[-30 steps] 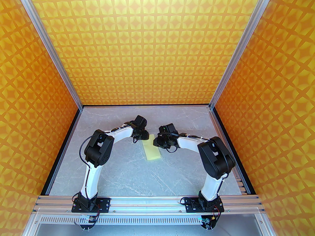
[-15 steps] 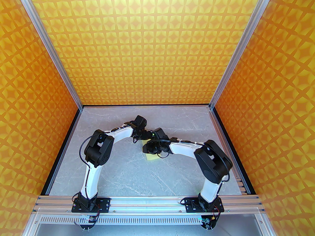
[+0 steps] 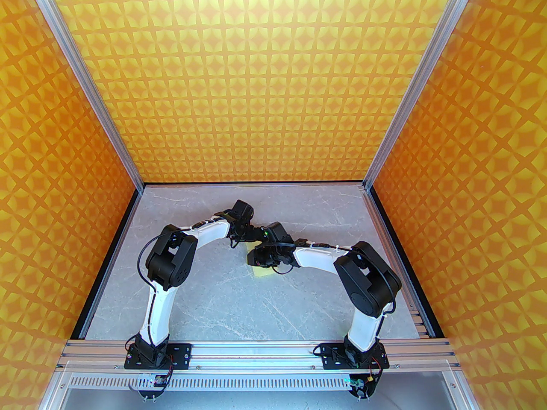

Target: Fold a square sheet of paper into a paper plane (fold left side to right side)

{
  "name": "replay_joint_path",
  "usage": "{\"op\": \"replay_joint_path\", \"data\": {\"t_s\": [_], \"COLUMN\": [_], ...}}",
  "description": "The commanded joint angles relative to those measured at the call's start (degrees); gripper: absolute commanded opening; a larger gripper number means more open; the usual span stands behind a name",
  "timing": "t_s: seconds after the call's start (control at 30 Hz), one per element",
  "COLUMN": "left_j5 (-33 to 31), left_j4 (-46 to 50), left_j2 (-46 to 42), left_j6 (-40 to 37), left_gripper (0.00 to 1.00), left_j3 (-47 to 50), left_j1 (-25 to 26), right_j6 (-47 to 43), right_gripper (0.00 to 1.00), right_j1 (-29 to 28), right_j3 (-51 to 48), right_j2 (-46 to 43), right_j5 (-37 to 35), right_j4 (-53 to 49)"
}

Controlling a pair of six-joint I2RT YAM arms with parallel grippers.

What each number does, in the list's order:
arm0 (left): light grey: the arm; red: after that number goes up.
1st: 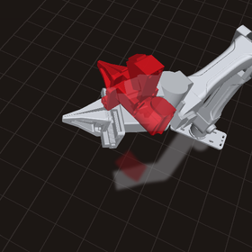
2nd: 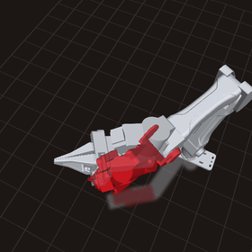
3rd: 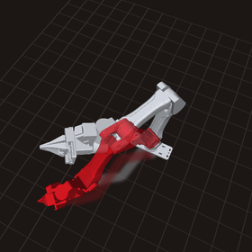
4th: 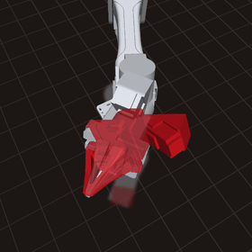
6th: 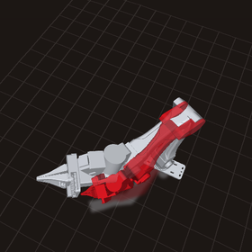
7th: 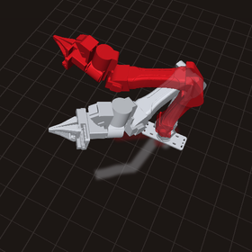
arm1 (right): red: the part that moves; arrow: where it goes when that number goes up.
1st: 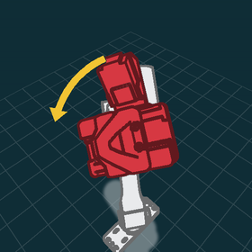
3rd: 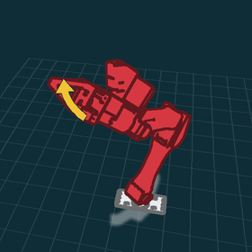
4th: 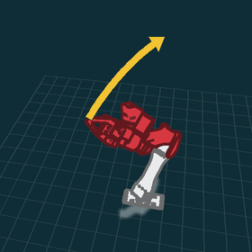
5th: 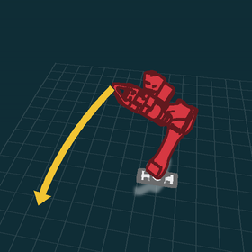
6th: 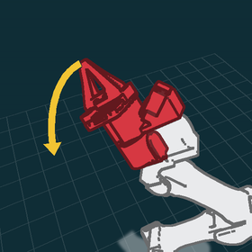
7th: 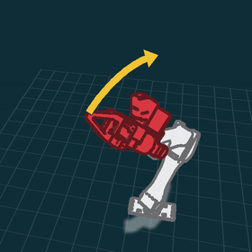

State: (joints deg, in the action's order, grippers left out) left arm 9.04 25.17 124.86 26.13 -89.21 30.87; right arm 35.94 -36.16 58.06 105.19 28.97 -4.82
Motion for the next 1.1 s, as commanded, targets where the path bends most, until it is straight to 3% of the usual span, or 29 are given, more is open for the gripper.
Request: {"op": "replay_joint_path", "data": {"t_s": [0.0, 0.7, 1.07], "left_j5": [-1.4, -1.4, 4.1], "left_j4": [1.7, -1.2, -7.4], "left_j2": [1.6, 0.1, -14.7], "left_j6": [0.3, -0.5, 5.6], "left_gripper": [0.30, 0.30, 0.32], "left_j3": [3.1, 5.8, 13.3], "left_j1": [-0.1, -0.6, -2.1], "right_j6": [0.3, -3.8, -2.5], "right_gripper": [0.16, 0.09, 0.03], "right_j1": [-0.9, -0.2, -0.2], "right_j3": [-2.1, -4.2, -4.4], "right_j2": [2.1, 2.2, 3.5], "right_j5": [-0.1, -8.3, -7.2], "right_j4": [-1.4, -7.1, -6.3]}}
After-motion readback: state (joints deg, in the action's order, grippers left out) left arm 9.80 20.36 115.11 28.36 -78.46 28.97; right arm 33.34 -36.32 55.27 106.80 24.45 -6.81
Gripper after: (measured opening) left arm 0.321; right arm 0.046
